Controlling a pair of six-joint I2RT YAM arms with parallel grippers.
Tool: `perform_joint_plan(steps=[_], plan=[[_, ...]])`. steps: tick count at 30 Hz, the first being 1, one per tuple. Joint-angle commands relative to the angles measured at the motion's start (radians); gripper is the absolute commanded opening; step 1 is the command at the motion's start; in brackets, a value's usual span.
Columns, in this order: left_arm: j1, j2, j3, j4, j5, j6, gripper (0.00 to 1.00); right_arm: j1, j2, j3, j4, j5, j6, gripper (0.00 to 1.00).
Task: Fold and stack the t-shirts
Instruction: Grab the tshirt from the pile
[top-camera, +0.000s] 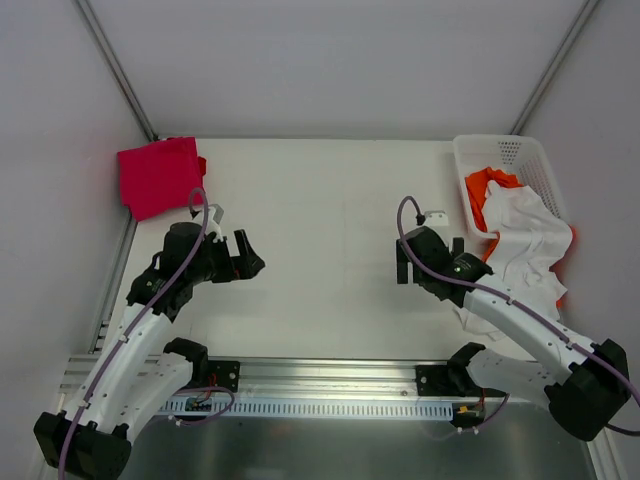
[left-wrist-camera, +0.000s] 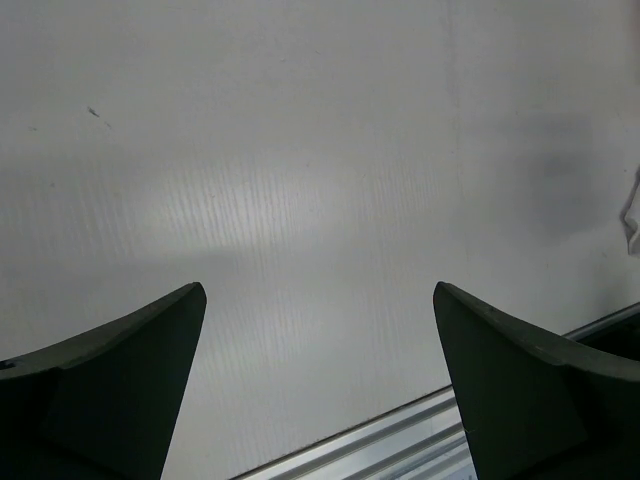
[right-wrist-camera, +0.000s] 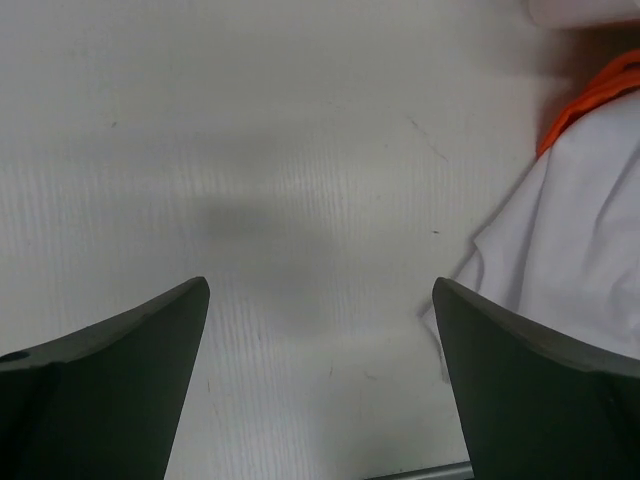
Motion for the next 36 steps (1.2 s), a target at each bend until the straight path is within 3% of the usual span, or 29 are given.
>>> perform_joint_plan(steps=[1, 4, 6, 7, 8, 10, 12, 14, 19, 20, 21, 23, 26, 29, 32, 36], plan=[[-0.011, 0.014, 0.038, 0.006, 0.044, 0.013, 0.99, -0.005, -0.031, 0.005, -0.025, 0.125, 0.115, 1.00], [-0.014, 0.019, 0.036, 0.006, 0.044, 0.015, 0.99, -0.005, 0.003, 0.060, -0.207, 0.209, 0.273, 0.99], [-0.017, 0.019, 0.036, 0.008, 0.047, 0.015, 0.99, -0.016, 0.019, 0.078, -0.338, 0.350, 0.423, 1.00], [-0.020, 0.014, 0.033, 0.006, 0.049, 0.013, 0.99, -0.068, 0.012, 0.080, -0.467, 0.394, 0.521, 0.99], [-0.021, 0.008, 0.032, 0.006, 0.047, 0.013, 0.99, -0.105, -0.014, 0.056, -0.476, 0.408, 0.613, 0.99], [-0.027, -0.003, 0.030, 0.005, 0.043, 0.013, 0.99, -0.236, -0.155, -0.003, -0.361, 0.355, 0.599, 0.99], [-0.032, -0.015, 0.029, 0.005, 0.033, 0.012, 0.99, -0.371, -0.285, -0.095, -0.238, 0.277, 0.486, 0.99], [-0.043, -0.020, 0.027, 0.005, 0.024, 0.010, 0.99, -0.453, -0.313, -0.124, -0.122, 0.177, 0.421, 0.99], [-0.058, -0.012, 0.026, 0.003, 0.024, 0.009, 0.99, -0.662, -0.168, -0.106, -0.020, 0.050, 0.254, 1.00], [-0.060, -0.012, 0.026, 0.002, 0.021, 0.009, 0.99, -0.685, -0.163, -0.121, 0.019, -0.039, 0.242, 0.99], [-0.061, -0.012, 0.026, 0.002, 0.017, 0.009, 0.99, -0.770, -0.169, -0.165, 0.095, -0.153, 0.239, 0.99], [-0.063, -0.009, 0.026, 0.002, 0.010, 0.009, 0.99, -0.855, -0.177, -0.213, 0.148, -0.230, 0.257, 0.99], [-0.066, 0.003, 0.026, 0.000, 0.004, 0.009, 0.99, -1.024, -0.168, -0.268, 0.169, -0.265, 0.291, 0.99], [-0.072, 0.028, 0.027, -0.001, 0.003, 0.006, 0.99, -1.288, -0.155, -0.326, 0.212, -0.357, 0.301, 0.99], [-0.075, 0.048, 0.032, -0.004, 0.001, 0.006, 0.99, -1.441, -0.117, -0.366, 0.300, -0.458, 0.272, 0.99], [-0.078, 0.058, 0.032, -0.006, -0.003, 0.004, 0.99, -1.553, -0.071, -0.363, 0.341, -0.541, 0.257, 0.99]])
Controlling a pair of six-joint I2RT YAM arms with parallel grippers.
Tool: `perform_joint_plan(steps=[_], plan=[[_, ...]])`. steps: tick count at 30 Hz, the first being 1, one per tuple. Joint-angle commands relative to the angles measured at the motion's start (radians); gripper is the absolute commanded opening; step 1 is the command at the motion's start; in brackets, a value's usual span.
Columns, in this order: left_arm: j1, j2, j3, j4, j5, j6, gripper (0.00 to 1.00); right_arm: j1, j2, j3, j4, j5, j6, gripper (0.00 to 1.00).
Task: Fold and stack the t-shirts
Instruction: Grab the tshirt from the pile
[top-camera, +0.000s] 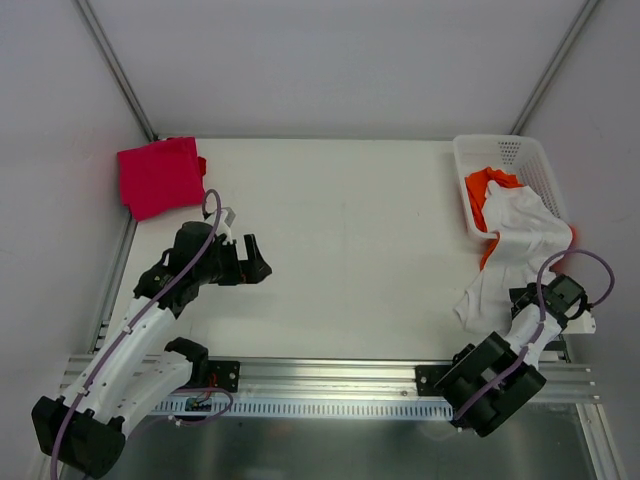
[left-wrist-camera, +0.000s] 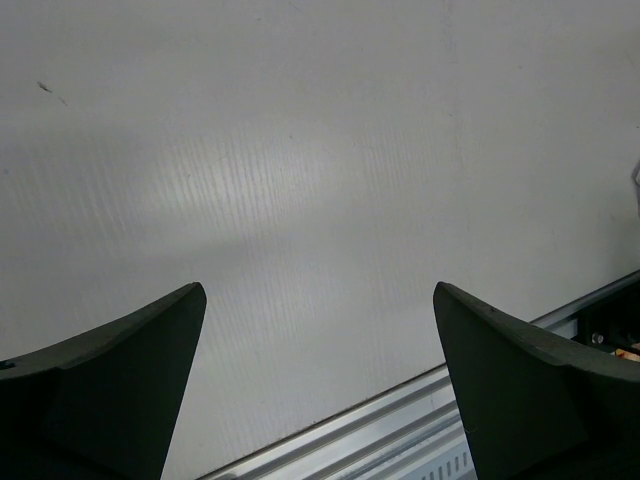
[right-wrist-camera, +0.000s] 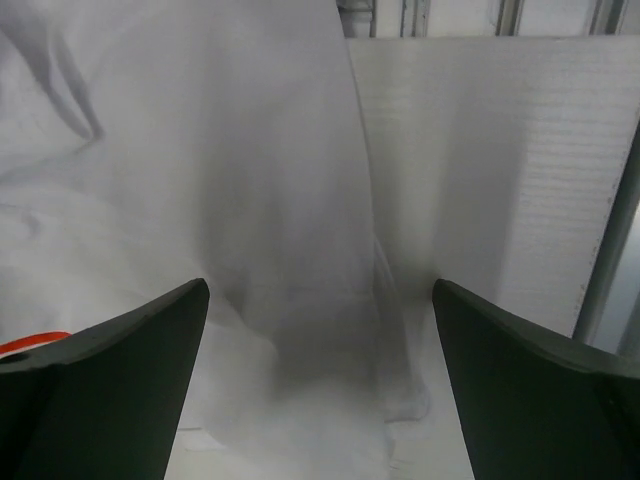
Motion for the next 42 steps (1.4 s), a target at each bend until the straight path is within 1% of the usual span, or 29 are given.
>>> perform_joint_plan(steps=[1, 2, 5, 6, 9, 12, 20, 23, 26, 27, 28, 31, 32, 33, 36, 39, 42], plan=[[-0.012, 0.006, 0.030, 0.001, -0.019, 0.004, 0.99, -0.085, 0.008, -0.006, 0.096, -0.146, -0.010, 0.99], [-0.012, 0.009, 0.030, 0.001, -0.021, 0.003, 0.99, -0.125, -0.009, -0.028, 0.103, -0.172, 0.005, 0.99], [-0.015, 0.023, 0.030, 0.000, -0.025, 0.003, 0.99, -0.180, -0.104, -0.064, 0.137, -0.168, 0.026, 0.99], [-0.018, 0.027, 0.030, 0.000, -0.027, 0.001, 0.99, -0.185, -0.138, -0.068, 0.139, -0.153, 0.029, 1.00], [-0.026, 0.041, 0.031, -0.002, -0.028, 0.001, 0.99, -0.195, -0.152, -0.070, 0.145, -0.152, 0.030, 0.99], [-0.032, 0.055, 0.034, -0.005, -0.028, 0.003, 0.99, -0.197, -0.100, -0.061, 0.154, -0.152, 0.036, 0.99], [-0.055, 0.072, 0.034, -0.012, -0.047, 0.000, 0.99, -0.197, 0.073, -0.039, 0.261, -0.205, 0.087, 1.00], [-0.063, 0.079, 0.034, -0.012, -0.053, 0.000, 0.99, -0.199, 0.096, -0.038, 0.286, -0.205, 0.102, 0.97], [-0.072, 0.093, 0.036, -0.016, -0.056, 0.000, 0.99, -0.197, 0.127, -0.033, 0.329, -0.223, 0.110, 0.89], [-0.073, 0.096, 0.037, -0.016, -0.056, 0.000, 0.99, -0.197, 0.141, -0.030, 0.334, -0.229, 0.110, 0.85], [-0.075, 0.099, 0.039, -0.017, -0.054, 0.000, 0.99, -0.197, 0.146, -0.027, 0.334, -0.229, 0.110, 0.84], [-0.076, 0.107, 0.042, -0.019, -0.054, 0.001, 0.99, -0.197, 0.152, -0.032, 0.347, -0.231, 0.099, 0.66], [-0.076, 0.109, 0.042, -0.019, -0.054, 0.001, 0.99, -0.197, 0.153, -0.036, 0.354, -0.231, 0.098, 0.56], [-0.076, 0.109, 0.042, -0.019, -0.054, 0.001, 0.99, -0.199, 0.150, -0.041, 0.354, -0.231, 0.096, 0.41], [-0.078, 0.110, 0.042, -0.019, -0.057, 0.003, 0.99, -0.199, 0.143, -0.048, 0.352, -0.225, 0.095, 0.26], [-0.080, 0.112, 0.043, -0.020, -0.059, 0.003, 0.99, -0.199, 0.112, -0.055, 0.341, -0.203, 0.095, 0.23], [-0.080, 0.113, 0.045, -0.022, -0.060, 0.006, 0.99, -0.199, 0.068, -0.055, 0.309, -0.180, 0.092, 0.23]])
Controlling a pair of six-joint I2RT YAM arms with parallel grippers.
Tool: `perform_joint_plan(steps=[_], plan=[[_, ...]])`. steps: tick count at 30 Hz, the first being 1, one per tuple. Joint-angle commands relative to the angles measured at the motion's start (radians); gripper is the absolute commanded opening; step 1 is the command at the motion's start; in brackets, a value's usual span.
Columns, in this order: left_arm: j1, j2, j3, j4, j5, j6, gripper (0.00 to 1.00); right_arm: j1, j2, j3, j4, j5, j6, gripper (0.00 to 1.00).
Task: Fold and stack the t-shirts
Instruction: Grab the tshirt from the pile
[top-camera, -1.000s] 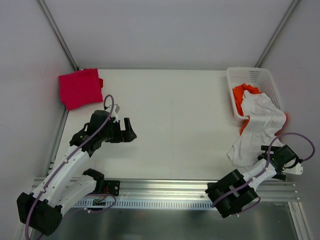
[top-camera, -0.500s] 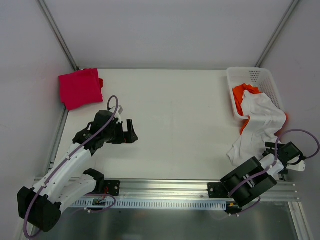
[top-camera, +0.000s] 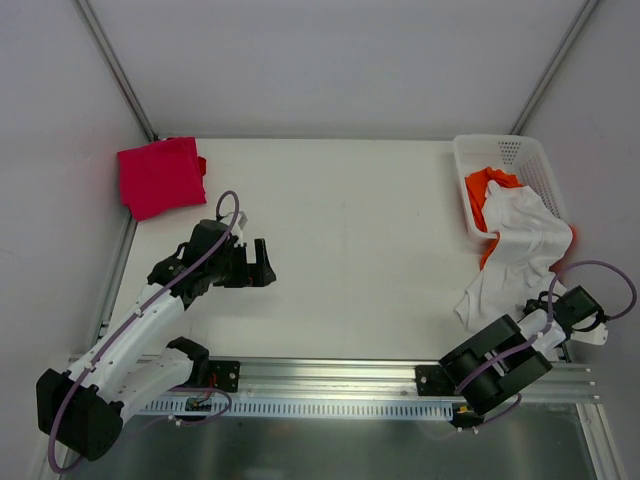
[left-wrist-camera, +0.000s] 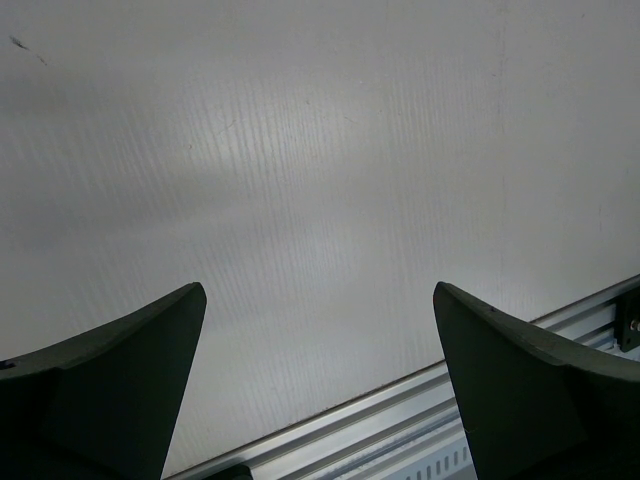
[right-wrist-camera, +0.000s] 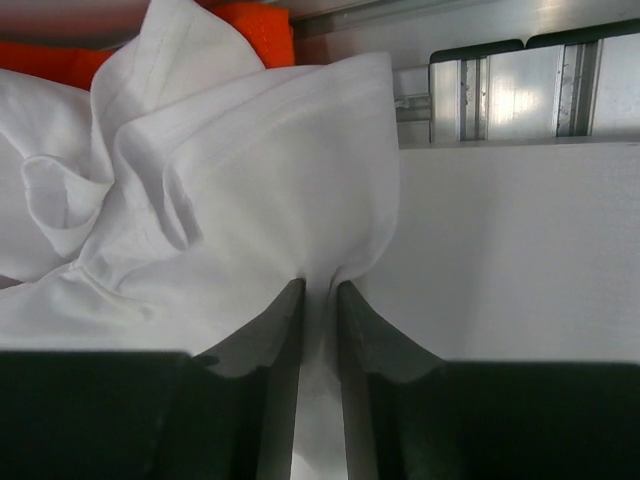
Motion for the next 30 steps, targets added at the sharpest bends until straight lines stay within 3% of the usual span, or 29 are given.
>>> perform_joint_plan(steps=[1, 9, 20, 21, 24, 30], plan=[[-0.015, 0.001, 0.039, -0.006, -0.013, 0.006, 0.99, -0.006, -0.062, -0.001, -0.029, 0.034, -0.001, 0.22], [-0.015, 0.003, 0.042, -0.006, -0.010, 0.009, 0.99, -0.007, -0.239, 0.027, -0.164, 0.093, -0.010, 0.23], [-0.017, -0.009, 0.042, -0.009, -0.007, 0.011, 0.99, -0.007, -0.250, 0.042, -0.201, 0.074, -0.027, 0.25], [-0.015, -0.011, 0.042, -0.009, -0.007, 0.011, 0.99, -0.006, -0.253, 0.038, -0.199, 0.073, -0.030, 0.23], [-0.017, -0.011, 0.042, -0.009, -0.007, 0.011, 0.99, -0.006, -0.251, 0.034, -0.192, 0.075, -0.033, 0.02], [-0.018, -0.014, 0.041, -0.008, -0.010, 0.009, 0.99, -0.007, -0.233, 0.030, -0.181, 0.073, -0.041, 0.00]])
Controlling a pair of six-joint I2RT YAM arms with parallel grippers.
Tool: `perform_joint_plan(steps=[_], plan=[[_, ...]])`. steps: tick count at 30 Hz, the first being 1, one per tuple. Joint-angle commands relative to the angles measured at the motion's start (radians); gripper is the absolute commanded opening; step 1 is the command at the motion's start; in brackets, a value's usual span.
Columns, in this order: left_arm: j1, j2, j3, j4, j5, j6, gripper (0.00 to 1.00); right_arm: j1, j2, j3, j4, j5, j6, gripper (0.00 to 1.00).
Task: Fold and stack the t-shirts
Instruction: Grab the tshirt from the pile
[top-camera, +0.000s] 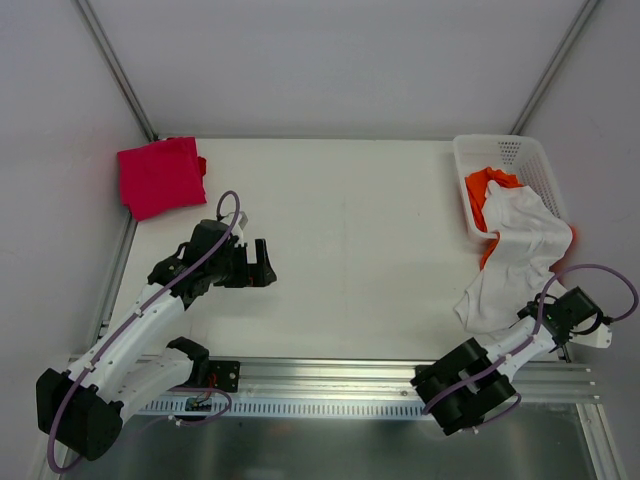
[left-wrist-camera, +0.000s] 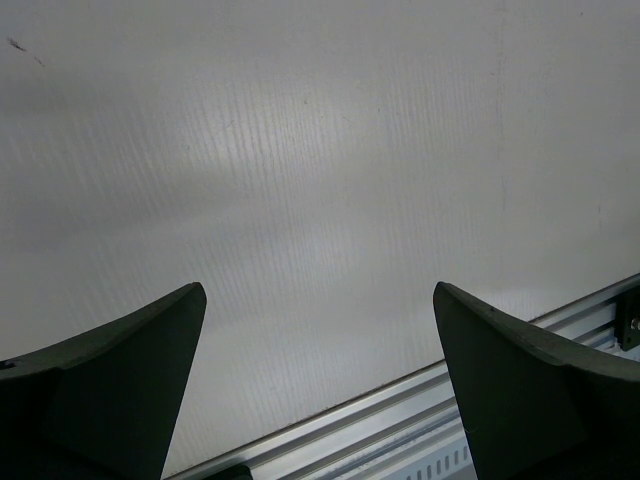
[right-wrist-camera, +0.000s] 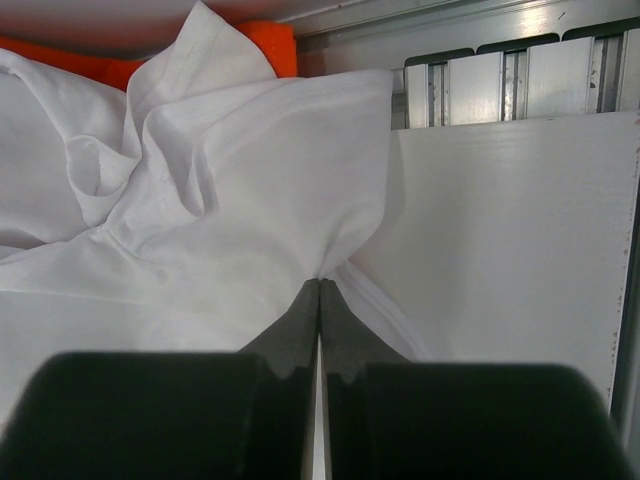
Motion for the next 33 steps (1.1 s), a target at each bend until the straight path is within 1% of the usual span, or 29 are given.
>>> perform_joint_plan(steps=[1, 3, 7, 8, 9, 10, 11, 13, 14, 16, 17, 18, 19, 21, 22, 23, 24, 25, 26, 27, 28, 29, 30, 31, 32, 33], plan=[[-0.014, -0.016, 0.040, -0.009, -0.007, 0.009, 0.99, -0.006, -0.001, 0.011, 0.010, 0.008, -0.011, 0.00], [-0.012, -0.016, 0.040, -0.009, -0.010, 0.009, 0.99, -0.007, -0.026, 0.005, 0.019, 0.008, -0.011, 0.00], [-0.014, -0.013, 0.041, -0.009, -0.011, 0.010, 0.99, -0.006, -0.108, 0.020, 0.007, -0.099, -0.002, 0.00], [-0.014, -0.015, 0.041, -0.010, -0.011, 0.010, 0.99, -0.004, -0.130, 0.045, -0.001, -0.163, 0.012, 0.00], [-0.012, -0.016, 0.043, -0.010, -0.013, 0.010, 0.99, 0.008, -0.171, 0.065, -0.025, -0.191, 0.021, 0.00], [-0.014, -0.018, 0.043, -0.010, -0.014, 0.010, 0.99, 0.023, -0.191, 0.089, -0.041, -0.231, 0.030, 0.00], [-0.014, -0.024, 0.043, -0.009, -0.016, 0.012, 0.99, 0.075, -0.210, 0.149, -0.058, -0.240, 0.051, 0.00], [-0.014, -0.030, 0.045, -0.009, -0.020, 0.012, 0.99, 0.150, -0.248, 0.219, -0.111, -0.219, 0.064, 0.00], [-0.014, -0.038, 0.045, -0.010, -0.022, 0.012, 0.99, 0.239, -0.256, 0.290, -0.140, -0.204, 0.075, 0.00], [-0.014, -0.045, 0.043, -0.009, -0.024, 0.012, 0.99, 0.333, -0.259, 0.353, -0.165, -0.144, 0.090, 0.00], [-0.012, -0.050, 0.045, -0.010, -0.025, 0.012, 0.99, 0.424, -0.256, 0.399, -0.162, -0.131, 0.111, 0.00], [-0.014, -0.054, 0.045, -0.012, -0.025, 0.012, 0.99, 0.475, -0.253, 0.420, -0.155, -0.122, 0.124, 0.00], [-0.014, -0.059, 0.046, -0.010, -0.027, 0.013, 0.99, 0.574, -0.233, 0.440, -0.147, -0.098, 0.139, 0.00], [-0.014, -0.071, 0.048, -0.010, -0.034, 0.013, 0.99, 0.696, -0.196, 0.509, -0.119, -0.058, 0.160, 0.00], [-0.012, -0.076, 0.048, -0.013, -0.039, 0.013, 0.99, 0.762, -0.144, 0.537, -0.115, 0.002, 0.161, 0.00], [-0.014, -0.090, 0.049, -0.012, -0.048, 0.013, 0.99, 0.911, -0.112, 0.566, -0.113, 0.055, 0.154, 0.00], [-0.012, -0.097, 0.048, -0.012, -0.054, 0.012, 0.99, 0.990, -0.080, 0.630, -0.109, 0.136, 0.124, 0.00], [-0.014, -0.104, 0.048, -0.013, -0.062, 0.012, 0.99, 1.072, -0.040, 0.664, -0.112, 0.183, 0.112, 0.00], [-0.012, -0.117, 0.049, -0.015, -0.070, 0.012, 0.99, 1.227, 0.036, 0.695, -0.118, 0.227, 0.099, 0.00], [-0.014, -0.123, 0.049, -0.015, -0.085, 0.010, 0.99, 1.308, 0.077, 0.721, -0.110, 0.270, 0.089, 0.00], [-0.014, -0.130, 0.051, -0.015, -0.091, 0.010, 0.99, 1.377, 0.114, 0.762, -0.102, 0.353, 0.067, 0.00], [-0.014, -0.143, 0.051, -0.018, -0.100, 0.009, 0.99, 1.508, 0.194, 0.782, -0.092, 0.387, 0.062, 0.00], [-0.012, -0.150, 0.054, -0.019, -0.118, 0.009, 0.99, 1.572, 0.238, 0.799, -0.079, 0.445, 0.055, 0.00], [-0.014, -0.159, 0.057, -0.024, -0.131, 0.009, 0.99, 1.624, 0.285, 0.837, -0.075, 0.465, 0.050, 0.00], [-0.012, -0.177, 0.060, -0.026, -0.140, 0.009, 0.99, 1.716, 0.331, 0.861, -0.069, 0.476, 0.049, 0.00], [-0.011, -0.188, 0.060, -0.029, -0.174, 0.009, 0.99, 1.756, 0.427, 0.884, -0.067, 0.482, 0.050, 0.00]])
